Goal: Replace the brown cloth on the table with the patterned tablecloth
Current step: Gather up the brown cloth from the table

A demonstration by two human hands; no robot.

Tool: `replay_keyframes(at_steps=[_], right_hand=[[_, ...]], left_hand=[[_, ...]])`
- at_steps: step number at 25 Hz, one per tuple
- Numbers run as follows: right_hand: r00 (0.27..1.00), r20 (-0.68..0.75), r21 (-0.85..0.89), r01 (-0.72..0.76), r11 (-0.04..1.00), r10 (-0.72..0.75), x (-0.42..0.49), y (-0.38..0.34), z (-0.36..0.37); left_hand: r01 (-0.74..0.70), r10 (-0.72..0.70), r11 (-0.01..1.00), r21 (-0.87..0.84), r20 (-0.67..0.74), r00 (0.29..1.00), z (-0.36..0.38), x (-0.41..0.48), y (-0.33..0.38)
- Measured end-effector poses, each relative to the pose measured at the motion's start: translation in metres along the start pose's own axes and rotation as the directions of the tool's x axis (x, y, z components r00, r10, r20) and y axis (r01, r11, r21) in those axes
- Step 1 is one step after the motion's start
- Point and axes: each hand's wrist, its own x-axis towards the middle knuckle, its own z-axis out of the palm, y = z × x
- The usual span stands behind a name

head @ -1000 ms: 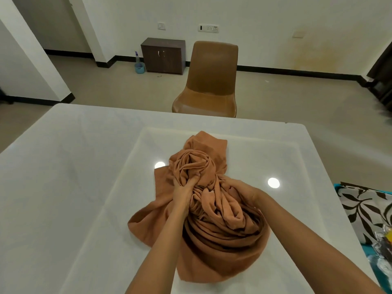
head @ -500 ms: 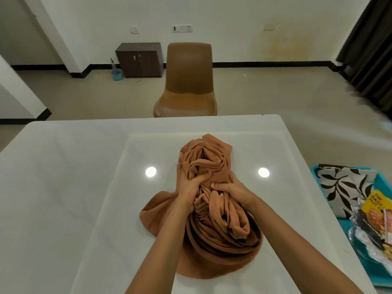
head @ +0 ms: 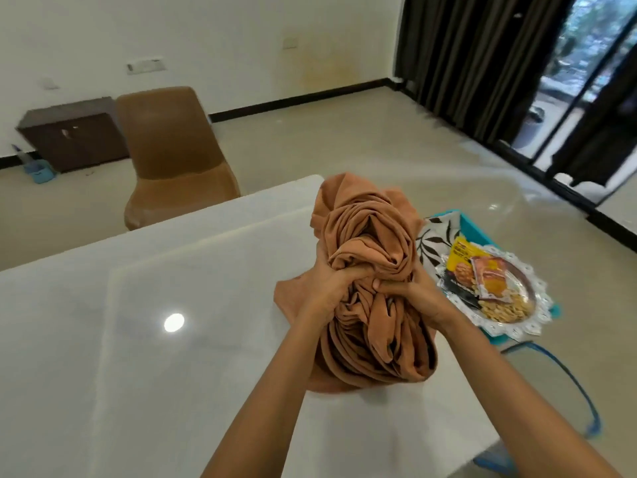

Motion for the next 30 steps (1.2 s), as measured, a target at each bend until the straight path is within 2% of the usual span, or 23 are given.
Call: replay_keyframes(at_steps=[6, 9, 12, 15, 18, 20, 22, 25, 28, 30], right_hand=[[0.941, -0.321, -0.142, 0.061, 0.988, -0.104, -0.093, 0.006, -0.15], [0.913, -0.393, -0.142, 0.056, 0.988, -0.108, -0.136, 0.021, -0.208], [0.884, -0.461, -0.143, 0.006, 0.99, -0.072, -0.172, 0.044, -0.262], [0.861, -0.505, -0.176, -0.034, 0.984, -0.06, -0.197, 0.076, -0.309], [0.828, -0.56, -0.198, -0.123, 0.972, -0.009, -0.213, 0.108, -0.345], [0.818, -0.575, -0.234, -0.177, 0.956, 0.011, -0.212, 0.134, -0.365], [0.813, -0.581, -0.255, -0.223, 0.941, 0.035, -0.208, 0.166, -0.378], [0.843, -0.535, -0.336, -0.272, 0.902, 0.055, -0.195, 0.218, -0.394], [0.854, -0.499, -0.393, -0.374, 0.84, 0.147, -0.182, 0.262, -0.403], [0.875, -0.453, -0.394, -0.366, 0.843, 0.169, -0.176, 0.292, -0.406]], left_hand=[[0.024, -0.054, 0.993, 0.118, 0.255, 0.965, 0.174, -0.005, -0.021], [0.065, -0.109, 0.986, 0.152, 0.307, 0.946, 0.25, -0.011, -0.039], [0.032, -0.079, 0.992, 0.125, 0.394, 0.916, 0.315, -0.025, -0.053], [0.035, -0.141, 0.972, 0.234, 0.451, 0.881, 0.368, -0.019, -0.11], [0.14, -0.31, 0.917, 0.373, 0.447, 0.839, 0.41, -0.006, -0.178], [0.159, -0.332, 0.901, 0.404, 0.403, 0.853, 0.427, -0.014, -0.181], [0.204, -0.325, 0.912, 0.355, 0.323, 0.889, 0.436, -0.022, -0.186], [0.298, -0.361, 0.926, 0.232, 0.311, 0.879, 0.443, -0.018, -0.222], [0.313, -0.384, 0.915, 0.255, 0.304, 0.872, 0.445, -0.015, -0.262], [0.31, -0.405, 0.899, 0.308, 0.317, 0.858, 0.444, -0.016, -0.289]])
